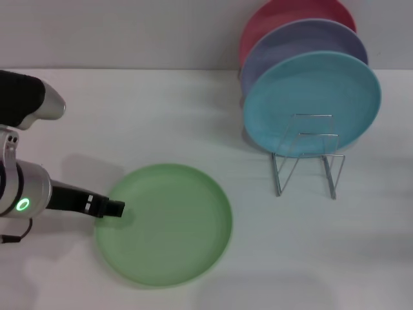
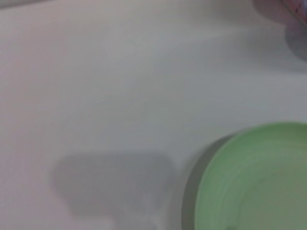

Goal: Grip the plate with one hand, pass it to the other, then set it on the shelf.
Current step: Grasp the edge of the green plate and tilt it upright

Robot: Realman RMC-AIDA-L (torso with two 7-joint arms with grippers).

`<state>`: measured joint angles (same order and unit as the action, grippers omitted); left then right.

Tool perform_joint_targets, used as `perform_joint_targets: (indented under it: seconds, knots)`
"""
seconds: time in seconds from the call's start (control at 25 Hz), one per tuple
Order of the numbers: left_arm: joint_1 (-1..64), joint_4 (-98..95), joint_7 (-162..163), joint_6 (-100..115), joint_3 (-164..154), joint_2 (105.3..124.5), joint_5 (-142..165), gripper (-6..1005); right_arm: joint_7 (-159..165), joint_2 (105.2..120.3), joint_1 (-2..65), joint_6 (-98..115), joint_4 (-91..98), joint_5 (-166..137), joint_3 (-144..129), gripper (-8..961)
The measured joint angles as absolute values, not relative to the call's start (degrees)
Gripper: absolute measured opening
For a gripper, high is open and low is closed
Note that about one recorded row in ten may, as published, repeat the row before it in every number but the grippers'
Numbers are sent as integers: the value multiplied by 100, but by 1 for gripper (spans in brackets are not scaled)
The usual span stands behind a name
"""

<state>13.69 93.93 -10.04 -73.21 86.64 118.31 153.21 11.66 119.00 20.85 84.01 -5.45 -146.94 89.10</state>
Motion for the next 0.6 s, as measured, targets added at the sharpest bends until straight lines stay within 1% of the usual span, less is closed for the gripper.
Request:
perform_joint_targets:
  seconds: [0.6]
  knots:
    - [1649,8878,-833,-7548,8612,11838,15476,782,1169,11891,2088,8401,-544,-14694,8908,830]
